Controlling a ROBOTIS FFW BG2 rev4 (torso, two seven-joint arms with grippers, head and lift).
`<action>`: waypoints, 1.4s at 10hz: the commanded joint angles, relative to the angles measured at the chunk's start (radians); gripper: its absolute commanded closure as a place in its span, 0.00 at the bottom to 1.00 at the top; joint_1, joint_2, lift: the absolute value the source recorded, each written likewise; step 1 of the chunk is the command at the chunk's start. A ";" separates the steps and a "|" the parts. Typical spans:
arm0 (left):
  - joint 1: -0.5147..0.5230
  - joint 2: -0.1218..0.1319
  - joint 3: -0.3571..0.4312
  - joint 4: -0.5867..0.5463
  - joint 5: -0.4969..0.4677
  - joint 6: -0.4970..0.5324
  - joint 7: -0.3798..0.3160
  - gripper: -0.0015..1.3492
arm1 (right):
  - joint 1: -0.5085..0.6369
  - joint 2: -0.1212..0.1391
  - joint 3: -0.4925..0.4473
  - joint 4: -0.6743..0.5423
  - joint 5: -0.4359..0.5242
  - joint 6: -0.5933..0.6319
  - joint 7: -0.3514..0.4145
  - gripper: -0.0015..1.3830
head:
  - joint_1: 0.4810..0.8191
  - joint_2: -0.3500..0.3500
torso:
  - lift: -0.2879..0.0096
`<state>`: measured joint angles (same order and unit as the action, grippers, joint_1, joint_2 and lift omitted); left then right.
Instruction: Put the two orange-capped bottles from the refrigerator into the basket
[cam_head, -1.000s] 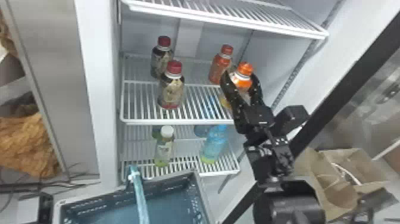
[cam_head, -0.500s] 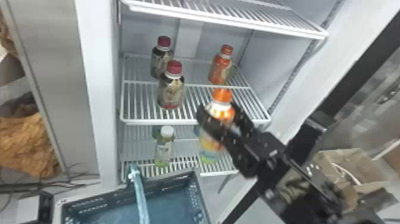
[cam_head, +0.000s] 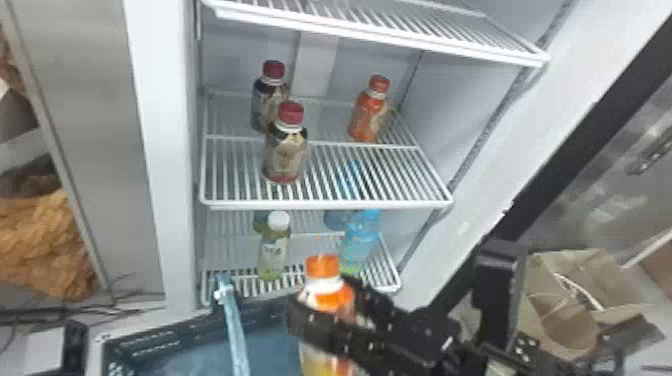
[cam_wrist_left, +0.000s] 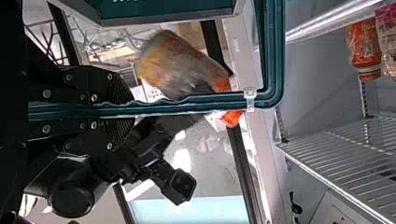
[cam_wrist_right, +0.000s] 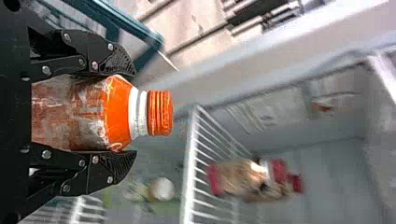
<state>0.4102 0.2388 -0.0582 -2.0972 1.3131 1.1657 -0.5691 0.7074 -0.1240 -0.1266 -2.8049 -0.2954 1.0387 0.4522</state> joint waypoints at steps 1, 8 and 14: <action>0.002 -0.003 0.004 0.000 -0.001 0.000 0.000 0.89 | -0.003 -0.008 -0.001 0.001 0.022 0.073 0.016 0.65 | 0.63 0.04 | 0.83; 0.007 -0.006 0.010 0.000 -0.001 0.000 0.000 0.89 | -0.057 0.014 -0.045 0.111 0.092 -0.185 0.023 0.09 | 0.63 0.01 | 0.83; 0.007 -0.006 0.008 0.000 -0.001 0.000 0.000 0.89 | -0.300 0.026 -0.039 0.509 0.200 -0.756 -0.164 0.02 | 0.63 0.00 | 0.83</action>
<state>0.4174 0.2335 -0.0505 -2.0972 1.3121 1.1658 -0.5690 0.4359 -0.0940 -0.1740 -2.3414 -0.1009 0.3284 0.2917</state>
